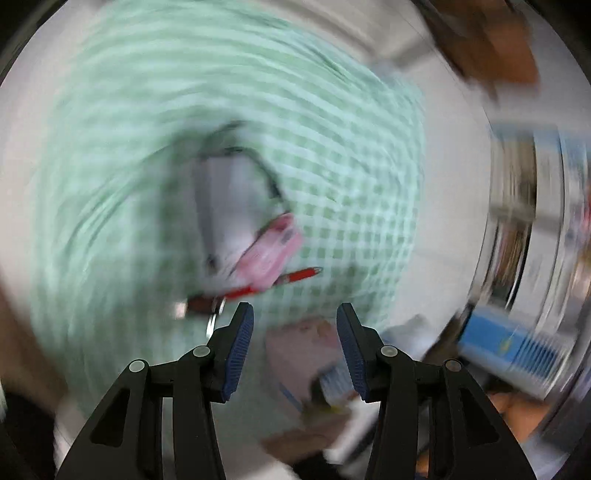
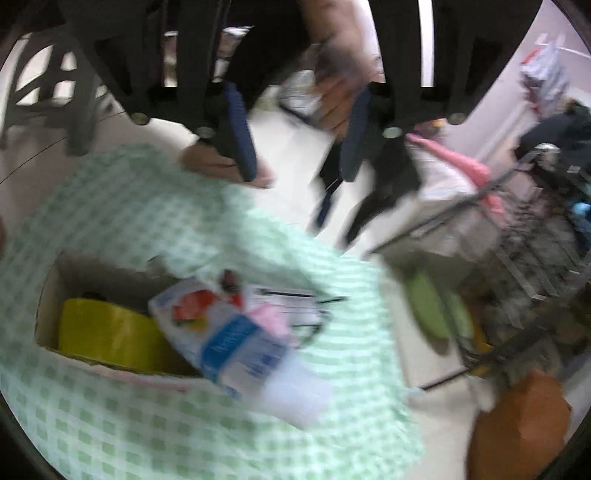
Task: Organize rigid objects
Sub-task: 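Grasp the pink packet with the left gripper and lift it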
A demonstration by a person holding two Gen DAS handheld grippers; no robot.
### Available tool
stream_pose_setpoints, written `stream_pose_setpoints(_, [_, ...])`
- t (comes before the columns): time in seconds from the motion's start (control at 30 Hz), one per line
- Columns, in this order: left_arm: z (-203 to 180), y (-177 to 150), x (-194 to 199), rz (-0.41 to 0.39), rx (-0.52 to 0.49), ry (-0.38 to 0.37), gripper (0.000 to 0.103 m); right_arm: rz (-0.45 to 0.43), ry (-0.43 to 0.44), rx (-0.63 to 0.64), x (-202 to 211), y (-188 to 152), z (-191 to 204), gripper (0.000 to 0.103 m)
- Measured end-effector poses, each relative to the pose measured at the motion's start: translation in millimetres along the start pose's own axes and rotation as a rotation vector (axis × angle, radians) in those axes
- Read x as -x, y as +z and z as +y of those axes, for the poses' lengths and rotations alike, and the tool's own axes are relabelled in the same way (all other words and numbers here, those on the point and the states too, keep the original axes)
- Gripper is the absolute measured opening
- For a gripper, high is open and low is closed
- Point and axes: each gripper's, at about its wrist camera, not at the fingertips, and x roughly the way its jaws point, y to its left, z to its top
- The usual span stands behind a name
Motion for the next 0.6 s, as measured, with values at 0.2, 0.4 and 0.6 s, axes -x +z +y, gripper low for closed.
stream_pose_setpoints(0.2, [-45, 5, -84, 0.058, -0.327, 0.28, 0.045, -0.08, 0.189, 0.002, 63, -7, 35, 0.073])
stream_pose_setpoints(0.4, [-71, 0, -144, 0.065, -0.526, 0.575, 0.045, -0.123, 0.27, -0.032, 94, -2, 44, 0.076])
stream_pose_setpoints(0.6, [-91, -4, -176, 0.069, -0.587, 0.703, 0.049, -0.054, 0.271, -0.061, 86, -6, 39, 0.076])
